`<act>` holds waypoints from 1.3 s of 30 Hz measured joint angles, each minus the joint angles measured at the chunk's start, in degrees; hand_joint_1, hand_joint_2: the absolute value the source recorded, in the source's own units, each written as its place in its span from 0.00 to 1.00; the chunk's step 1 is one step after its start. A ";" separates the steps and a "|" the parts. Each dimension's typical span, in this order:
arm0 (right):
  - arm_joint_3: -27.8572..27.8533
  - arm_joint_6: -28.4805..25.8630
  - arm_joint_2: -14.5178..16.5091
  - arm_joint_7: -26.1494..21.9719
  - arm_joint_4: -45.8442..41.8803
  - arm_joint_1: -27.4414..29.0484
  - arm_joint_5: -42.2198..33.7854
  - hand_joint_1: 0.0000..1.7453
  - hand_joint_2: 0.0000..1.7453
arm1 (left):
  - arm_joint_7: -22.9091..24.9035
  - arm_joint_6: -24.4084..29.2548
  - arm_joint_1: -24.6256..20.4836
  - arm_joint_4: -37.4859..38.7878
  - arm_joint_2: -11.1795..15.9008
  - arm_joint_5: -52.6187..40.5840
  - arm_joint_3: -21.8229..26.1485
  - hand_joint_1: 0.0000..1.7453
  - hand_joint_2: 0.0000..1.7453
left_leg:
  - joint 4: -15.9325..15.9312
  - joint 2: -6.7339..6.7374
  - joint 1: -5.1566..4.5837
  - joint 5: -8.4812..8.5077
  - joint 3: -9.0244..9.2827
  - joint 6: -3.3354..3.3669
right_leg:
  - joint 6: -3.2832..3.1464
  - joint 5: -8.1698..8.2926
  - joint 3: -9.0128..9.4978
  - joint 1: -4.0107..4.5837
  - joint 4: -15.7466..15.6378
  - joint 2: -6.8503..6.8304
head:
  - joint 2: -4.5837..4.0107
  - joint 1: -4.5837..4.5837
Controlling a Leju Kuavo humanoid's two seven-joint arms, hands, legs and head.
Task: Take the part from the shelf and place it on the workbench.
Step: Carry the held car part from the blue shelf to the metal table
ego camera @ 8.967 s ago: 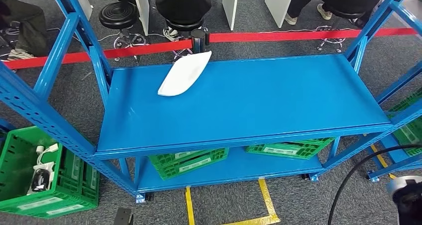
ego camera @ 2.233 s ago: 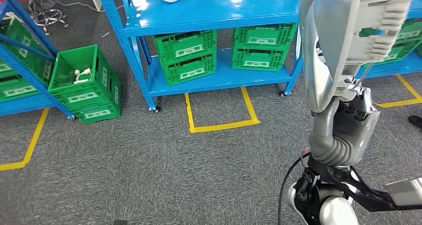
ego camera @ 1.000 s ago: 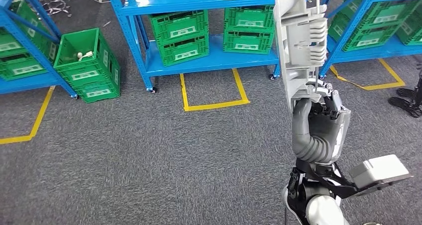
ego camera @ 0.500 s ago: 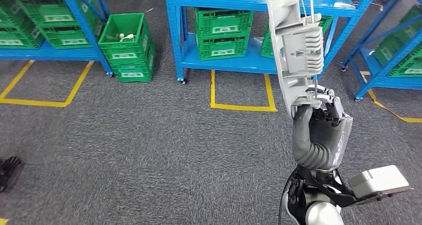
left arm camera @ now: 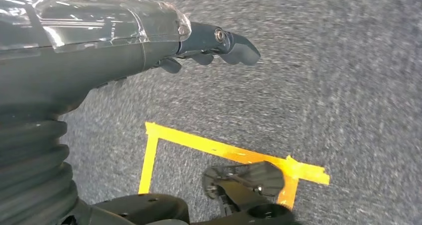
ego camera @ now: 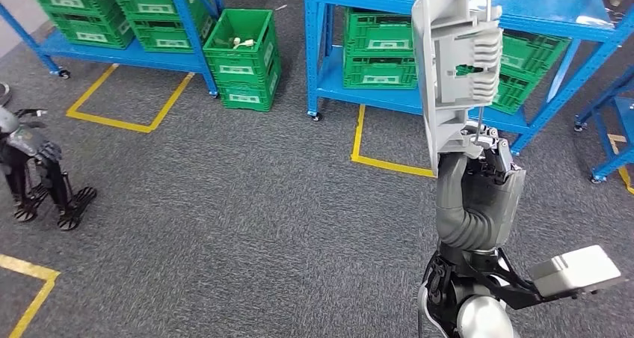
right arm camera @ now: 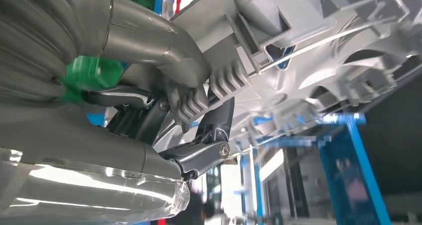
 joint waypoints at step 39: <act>4.43 12.59 -3.27 1.61 1.80 -5.24 -3.40 1.00 1.00 | -2.40 2.00 0.17 -0.03 0.17 3.67 -0.12 0.00 1.00 | -11.05 5.03 1.08 6.58 5.06 -1.19 | 3.69 -1.42 0.96 -1.60 0.94 -5.36 | 0.00 0.15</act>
